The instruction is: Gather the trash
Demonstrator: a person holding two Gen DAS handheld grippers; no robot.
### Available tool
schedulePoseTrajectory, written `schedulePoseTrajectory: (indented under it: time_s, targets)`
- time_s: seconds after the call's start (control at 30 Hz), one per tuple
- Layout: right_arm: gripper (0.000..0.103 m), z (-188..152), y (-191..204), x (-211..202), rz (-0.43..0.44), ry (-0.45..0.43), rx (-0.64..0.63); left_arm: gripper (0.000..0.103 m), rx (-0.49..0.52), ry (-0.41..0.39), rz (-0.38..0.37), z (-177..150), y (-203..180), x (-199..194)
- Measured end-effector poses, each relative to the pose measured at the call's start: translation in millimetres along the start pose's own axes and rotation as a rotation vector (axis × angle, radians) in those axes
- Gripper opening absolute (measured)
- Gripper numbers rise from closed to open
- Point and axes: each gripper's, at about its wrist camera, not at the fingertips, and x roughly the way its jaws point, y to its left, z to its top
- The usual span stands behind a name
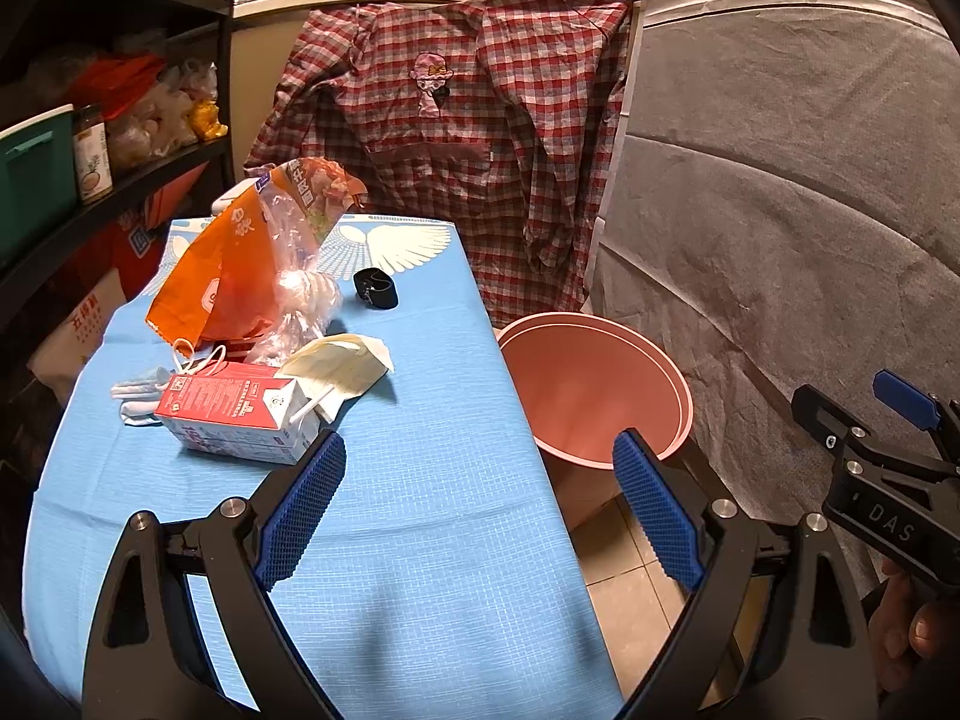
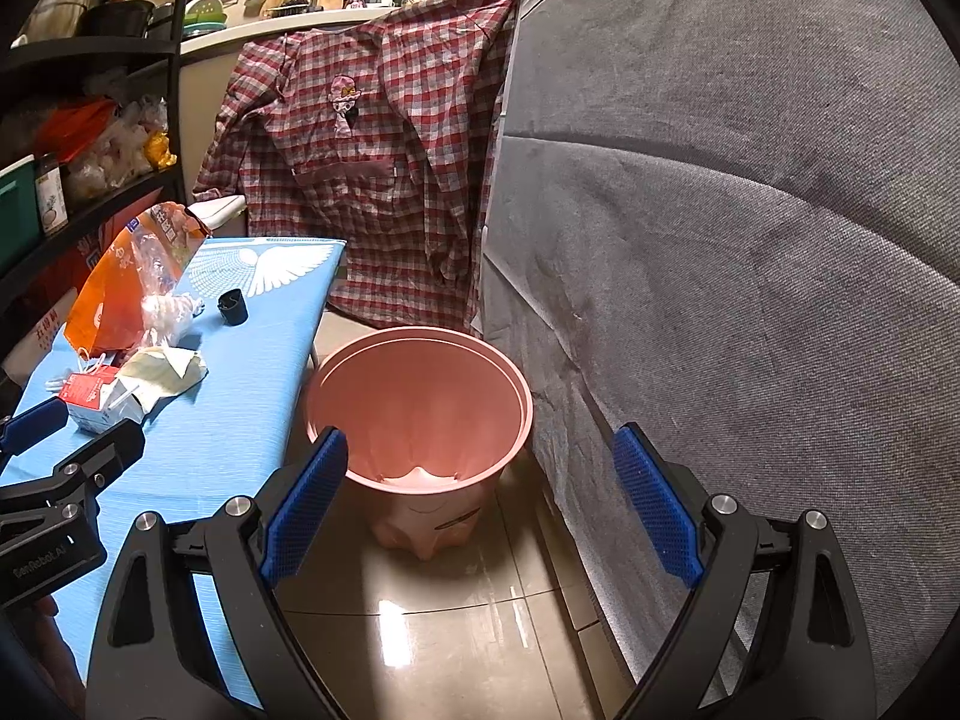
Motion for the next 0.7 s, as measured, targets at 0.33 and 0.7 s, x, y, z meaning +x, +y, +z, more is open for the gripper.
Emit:
schedulePoseTrajectory:
  time_s: [0.33,0.7]
  targets:
    - [0.088,0.8,-2.0,0.8,-0.003,-0.001,0.0,0.088,0.001,0.0,0.0,-0.4,0.2,0.1]
    - [0.089,0.6,-3.0,1.2,-0.003,-0.001,0.0,0.088,0.001,-0.001,-0.001,-0.3,0.7,0.0]
